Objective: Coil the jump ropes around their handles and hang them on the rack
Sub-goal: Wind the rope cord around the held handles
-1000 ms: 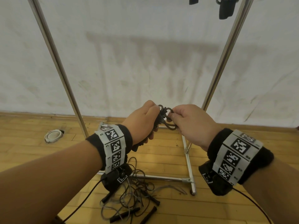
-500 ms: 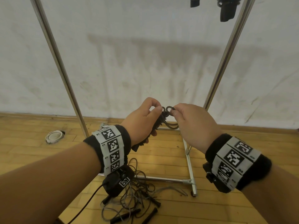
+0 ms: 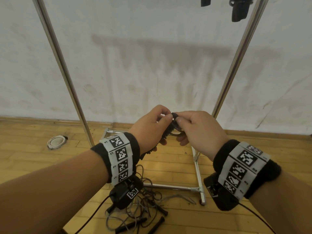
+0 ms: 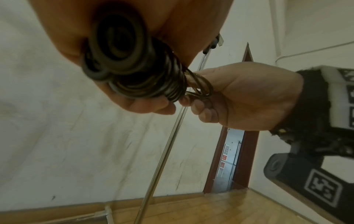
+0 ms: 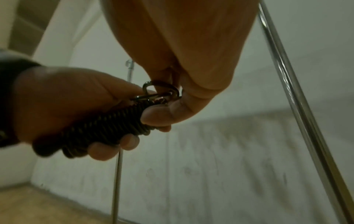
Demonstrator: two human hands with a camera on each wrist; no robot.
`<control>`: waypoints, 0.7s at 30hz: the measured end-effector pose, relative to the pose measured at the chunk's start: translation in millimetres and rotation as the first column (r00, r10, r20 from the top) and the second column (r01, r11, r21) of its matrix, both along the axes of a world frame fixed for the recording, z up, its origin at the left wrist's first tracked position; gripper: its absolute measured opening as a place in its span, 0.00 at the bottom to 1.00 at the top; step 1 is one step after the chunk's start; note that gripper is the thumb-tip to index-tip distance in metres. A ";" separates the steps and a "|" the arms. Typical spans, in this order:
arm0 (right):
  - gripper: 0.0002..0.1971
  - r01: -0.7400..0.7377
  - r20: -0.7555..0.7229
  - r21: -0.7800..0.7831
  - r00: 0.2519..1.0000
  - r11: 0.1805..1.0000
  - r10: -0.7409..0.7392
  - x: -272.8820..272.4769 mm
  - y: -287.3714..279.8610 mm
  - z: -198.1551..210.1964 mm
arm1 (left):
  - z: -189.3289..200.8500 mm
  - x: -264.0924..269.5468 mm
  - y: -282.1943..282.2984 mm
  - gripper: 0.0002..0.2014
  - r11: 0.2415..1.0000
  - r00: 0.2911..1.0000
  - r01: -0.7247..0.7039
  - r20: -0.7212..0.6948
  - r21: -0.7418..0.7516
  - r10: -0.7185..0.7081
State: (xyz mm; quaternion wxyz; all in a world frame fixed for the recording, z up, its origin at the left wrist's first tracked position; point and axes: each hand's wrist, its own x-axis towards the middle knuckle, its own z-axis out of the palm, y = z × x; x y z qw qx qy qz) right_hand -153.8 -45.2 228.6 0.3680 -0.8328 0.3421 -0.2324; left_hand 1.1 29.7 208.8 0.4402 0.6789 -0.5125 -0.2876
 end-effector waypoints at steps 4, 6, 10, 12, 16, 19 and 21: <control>0.12 0.086 0.165 0.205 0.979 0.975 -0.121 -0.2 -1.7 0.7 | -0.3 -1.6 -3.0 0.06 1.000 1.000 0.010 -0.027 -0.027 -0.011; 0.09 0.116 0.220 0.288 0.958 0.951 -0.183 -0.7 -3.5 0.8 | -0.5 -2.4 -4.4 0.05 0.999 0.999 0.000 -0.048 -0.039 -0.002; 0.06 0.151 0.337 0.426 0.889 0.892 -0.311 -2.8 -8.7 2.4 | -1.4 2.0 -7.3 0.06 0.996 0.988 -0.082 -0.131 -0.037 0.076; 0.09 0.117 0.395 0.480 0.856 0.869 -0.334 -5.3 -11.9 6.0 | -1.3 6.1 -8.2 0.05 0.994 0.975 -0.110 -0.194 0.007 0.109; 0.15 0.067 0.467 0.559 0.798 0.827 -0.380 -11.3 -18.3 9.7 | -5.3 12.6 -8.1 0.12 0.993 0.926 0.035 -0.377 0.113 0.011; 0.16 0.049 0.480 0.624 0.763 0.780 -0.432 -12.6 -21.6 10.2 | -11.6 17.5 -5.9 0.24 0.980 0.963 0.136 -0.250 0.145 -0.097; 0.17 0.014 0.485 0.661 0.755 0.750 -0.442 -13.1 -21.9 11.0 | -13.9 17.6 -4.8 0.25 0.974 0.988 0.139 -0.096 0.180 -0.124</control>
